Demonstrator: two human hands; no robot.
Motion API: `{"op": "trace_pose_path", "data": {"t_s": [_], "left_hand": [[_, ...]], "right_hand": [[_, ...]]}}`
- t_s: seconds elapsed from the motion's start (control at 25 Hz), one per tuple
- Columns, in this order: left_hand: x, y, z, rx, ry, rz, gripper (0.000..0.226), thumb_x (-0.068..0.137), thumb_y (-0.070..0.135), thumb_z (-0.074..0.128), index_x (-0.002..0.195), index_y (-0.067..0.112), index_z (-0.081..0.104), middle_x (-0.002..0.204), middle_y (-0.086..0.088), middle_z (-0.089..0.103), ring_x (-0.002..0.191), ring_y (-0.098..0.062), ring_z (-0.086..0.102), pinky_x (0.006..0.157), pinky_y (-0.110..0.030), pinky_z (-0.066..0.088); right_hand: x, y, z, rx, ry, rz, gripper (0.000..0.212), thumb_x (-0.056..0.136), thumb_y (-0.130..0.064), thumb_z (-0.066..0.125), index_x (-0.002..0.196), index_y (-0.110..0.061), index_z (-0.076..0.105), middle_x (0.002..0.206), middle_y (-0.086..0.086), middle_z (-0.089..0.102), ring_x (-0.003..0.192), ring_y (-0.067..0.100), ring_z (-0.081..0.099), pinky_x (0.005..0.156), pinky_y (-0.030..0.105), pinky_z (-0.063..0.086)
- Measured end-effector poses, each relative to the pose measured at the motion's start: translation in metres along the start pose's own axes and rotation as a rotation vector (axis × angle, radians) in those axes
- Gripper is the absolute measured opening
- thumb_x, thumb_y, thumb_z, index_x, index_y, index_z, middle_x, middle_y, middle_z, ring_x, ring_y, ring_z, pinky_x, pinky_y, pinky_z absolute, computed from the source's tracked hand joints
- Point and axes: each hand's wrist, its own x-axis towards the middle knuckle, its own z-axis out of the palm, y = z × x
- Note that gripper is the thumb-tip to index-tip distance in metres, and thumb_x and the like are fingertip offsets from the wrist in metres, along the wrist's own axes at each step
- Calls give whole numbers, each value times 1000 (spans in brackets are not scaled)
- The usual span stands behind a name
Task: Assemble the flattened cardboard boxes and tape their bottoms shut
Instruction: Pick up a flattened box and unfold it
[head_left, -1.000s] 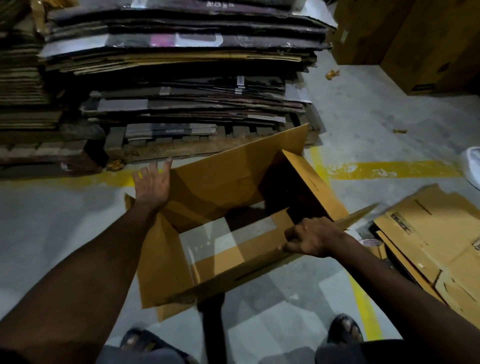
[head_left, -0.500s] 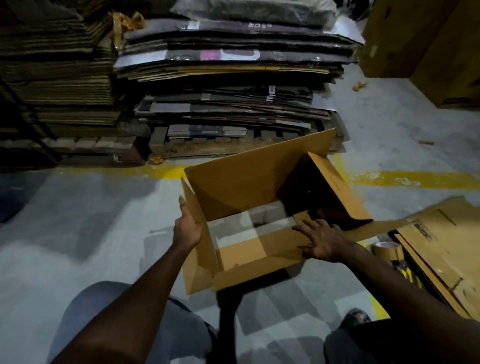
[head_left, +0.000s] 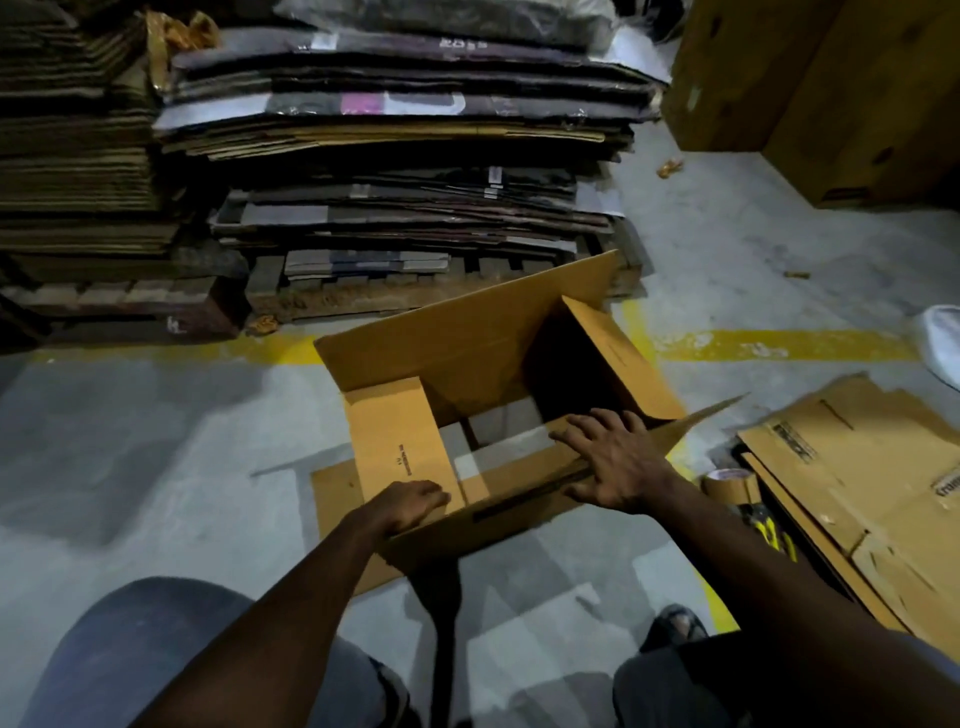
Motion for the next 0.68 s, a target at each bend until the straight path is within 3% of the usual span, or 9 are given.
{"op": "trace_pose_path", "data": {"t_s": [0.16,0.2,0.32,0.48,0.6,0.68], "left_hand": [[3,8,-30,-321,216,151,20,99,36,45,107,38,63,122,4,61,111,-23,57,91,-34,45],[3,8,-37,-279,253,221,19,98,37,47,108,40,64,119,9,62,106,-20,60,90,-35,48],[1,14,-47,198,326,349,25,96,46,47,113,36,63,107,18,63,92,-7,61,78,-29,49],[5,15,-44,467,508,367,42,100,49,32,89,28,67,81,7,66,72,-8,58,67,-29,48],[19,3,-38,417,535,258,33,101,42,33,94,27,61,91,2,67,82,-13,61,73,-31,48],[30,-8,-33,458,521,165,28,99,43,39,113,25,54,113,-1,61,100,-20,58,81,-34,44]], "right_hand": [[34,6,-5,56,106,17,87,75,-76,19,149,-32,32,154,5,35,137,34,31,106,51,28],[42,6,-6,59,127,38,87,75,-76,18,149,-32,32,153,6,35,137,35,30,108,52,27],[64,12,-5,44,134,110,92,73,-80,15,151,-32,27,156,8,29,142,40,22,112,57,20],[84,18,0,43,132,177,93,73,-84,16,152,-35,17,159,9,20,145,40,13,115,61,12],[87,33,23,53,130,315,86,85,-80,26,155,-35,4,163,12,1,147,43,0,113,65,3],[83,47,39,76,68,361,85,90,-73,31,155,-33,-6,163,13,-11,147,45,-7,113,66,4]]}}
